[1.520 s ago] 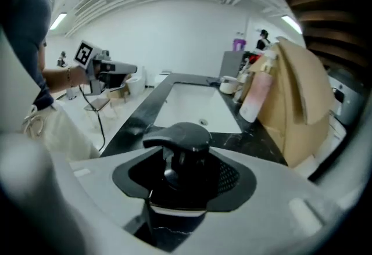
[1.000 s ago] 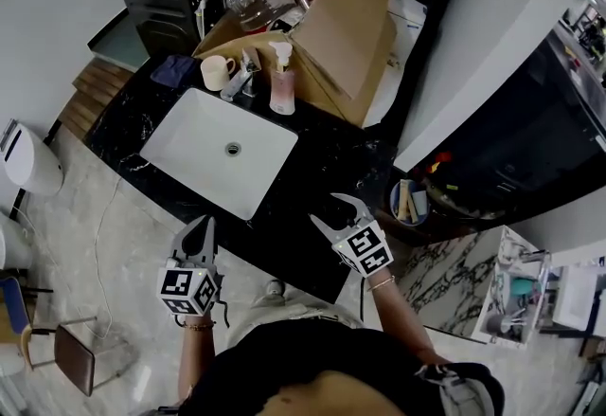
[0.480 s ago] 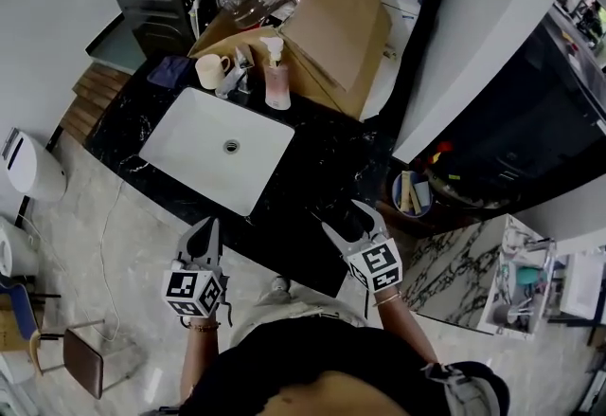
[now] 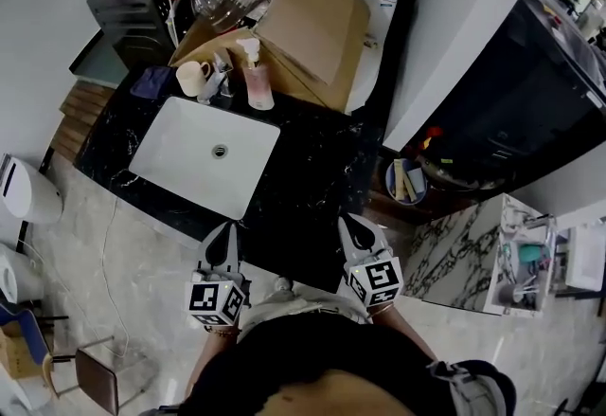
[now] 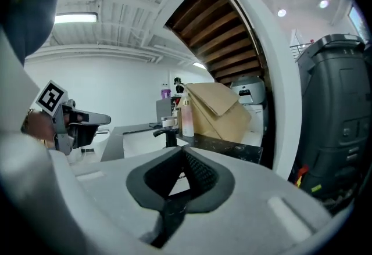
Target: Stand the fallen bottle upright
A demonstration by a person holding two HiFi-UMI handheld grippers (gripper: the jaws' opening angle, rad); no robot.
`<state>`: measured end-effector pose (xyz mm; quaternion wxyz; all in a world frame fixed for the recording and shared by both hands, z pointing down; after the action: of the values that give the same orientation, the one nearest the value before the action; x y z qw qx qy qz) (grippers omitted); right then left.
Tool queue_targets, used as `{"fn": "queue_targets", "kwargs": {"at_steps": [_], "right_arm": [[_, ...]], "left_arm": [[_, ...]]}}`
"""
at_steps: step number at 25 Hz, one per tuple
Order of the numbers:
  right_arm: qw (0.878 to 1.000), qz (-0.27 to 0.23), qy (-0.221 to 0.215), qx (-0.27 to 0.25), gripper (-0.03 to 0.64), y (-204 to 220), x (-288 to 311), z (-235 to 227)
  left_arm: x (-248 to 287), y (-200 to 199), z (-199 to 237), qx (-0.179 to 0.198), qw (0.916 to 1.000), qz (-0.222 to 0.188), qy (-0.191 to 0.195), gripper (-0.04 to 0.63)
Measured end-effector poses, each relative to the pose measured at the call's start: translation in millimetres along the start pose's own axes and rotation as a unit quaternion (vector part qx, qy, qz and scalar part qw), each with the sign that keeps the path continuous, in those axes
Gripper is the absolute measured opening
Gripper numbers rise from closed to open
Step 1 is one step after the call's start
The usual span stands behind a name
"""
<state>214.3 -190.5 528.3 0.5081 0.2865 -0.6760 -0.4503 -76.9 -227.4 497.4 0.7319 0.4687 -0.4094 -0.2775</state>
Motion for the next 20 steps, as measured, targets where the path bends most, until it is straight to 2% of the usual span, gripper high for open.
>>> {"fn": "queue_targets", "kwargs": {"at_steps": [1,6,13,20], "right_arm": [[1.0,0.003,-0.002,0.002,0.006,-1,0,2],[1.0,-0.004,0.015,-0.01,0.006,-5,-6,6],[0.999,-0.004,0.049,0.007,0.006,1,-15,-1],[0.998,0.006,0.059,0.007,0.006,4,-18,-1]], "left_arm": [[-2,-1,0,0.003,1.0,-0.007,-0.006,0.0],[-6,-2,3,0.011,0.9993,-0.02,-0.029,0.0],[-4,6,7,0.02,0.9994,-0.004,-0.026,0.0],[-2,9,4,0.025,0.9996,0.004,-0.016,0.0]]}}
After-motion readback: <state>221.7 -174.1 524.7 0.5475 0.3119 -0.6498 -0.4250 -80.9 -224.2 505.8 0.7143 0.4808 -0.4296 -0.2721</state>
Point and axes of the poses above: the fingertips, and each gripper's own axes: x forward along the fingers, z to its left, y out of its underside, the point moved 8 cm from there along -x, backward along the fingers, and after that the axes turned 11 degrees about z, right-handed, at the moved point
